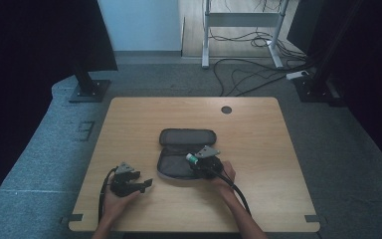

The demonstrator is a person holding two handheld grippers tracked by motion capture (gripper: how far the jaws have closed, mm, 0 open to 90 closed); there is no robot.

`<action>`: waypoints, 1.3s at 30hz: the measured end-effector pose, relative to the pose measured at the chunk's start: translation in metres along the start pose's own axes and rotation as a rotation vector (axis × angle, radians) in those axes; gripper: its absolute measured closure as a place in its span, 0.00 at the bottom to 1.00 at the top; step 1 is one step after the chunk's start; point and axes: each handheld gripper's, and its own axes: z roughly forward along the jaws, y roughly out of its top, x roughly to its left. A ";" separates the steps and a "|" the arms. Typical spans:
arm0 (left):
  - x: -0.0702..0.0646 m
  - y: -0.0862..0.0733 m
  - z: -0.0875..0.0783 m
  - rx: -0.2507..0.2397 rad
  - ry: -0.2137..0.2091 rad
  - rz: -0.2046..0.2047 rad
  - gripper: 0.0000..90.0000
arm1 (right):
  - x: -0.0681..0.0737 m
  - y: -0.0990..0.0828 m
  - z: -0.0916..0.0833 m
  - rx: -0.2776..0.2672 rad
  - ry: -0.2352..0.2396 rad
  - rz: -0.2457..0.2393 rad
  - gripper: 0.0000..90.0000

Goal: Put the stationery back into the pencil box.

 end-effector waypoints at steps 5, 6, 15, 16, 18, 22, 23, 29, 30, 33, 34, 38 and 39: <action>0.000 0.000 0.000 -0.002 0.000 0.000 0.36 | -0.002 0.002 -0.012 -0.065 0.010 0.030 0.51; 0.001 0.000 -0.001 -0.001 0.000 0.000 0.36 | -0.002 0.002 -0.014 -0.076 0.016 0.036 0.50; 0.002 0.000 -0.002 -0.005 0.000 -0.003 0.36 | -0.001 0.001 -0.031 -0.117 0.042 0.050 0.47; 0.002 0.000 -0.002 -0.005 0.001 -0.003 0.36 | -0.001 0.001 -0.032 -0.117 0.045 0.054 0.47; 0.002 0.000 -0.002 -0.004 0.001 -0.005 0.36 | -0.001 0.001 -0.034 -0.120 0.051 0.054 0.47; 0.003 0.000 -0.003 -0.004 0.000 -0.006 0.36 | 0.000 0.000 -0.038 -0.115 0.065 0.051 0.46; 0.004 0.000 -0.003 -0.004 0.001 -0.006 0.36 | 0.000 -0.001 -0.040 -0.115 0.067 0.048 0.46; 0.004 0.000 -0.003 -0.002 0.002 -0.006 0.35 | -0.001 -0.006 -0.054 -0.115 0.070 0.050 0.45; 0.005 -0.001 -0.003 -0.004 0.001 -0.008 0.35 | -0.001 -0.008 -0.057 -0.116 0.074 0.052 0.45; 0.005 -0.001 -0.003 -0.005 0.003 -0.010 0.35 | -0.001 -0.015 -0.069 -0.121 0.078 0.057 0.44; 0.005 -0.001 -0.003 -0.006 0.002 -0.010 0.35 | 0.000 -0.018 -0.073 -0.120 0.075 0.056 0.44; 0.005 0.000 -0.002 0.001 0.000 -0.007 0.35 | -0.003 -0.029 -0.091 -0.141 0.063 0.080 0.44; 0.005 0.000 -0.002 0.001 0.000 -0.005 0.35 | -0.004 -0.031 -0.093 -0.143 0.061 0.086 0.44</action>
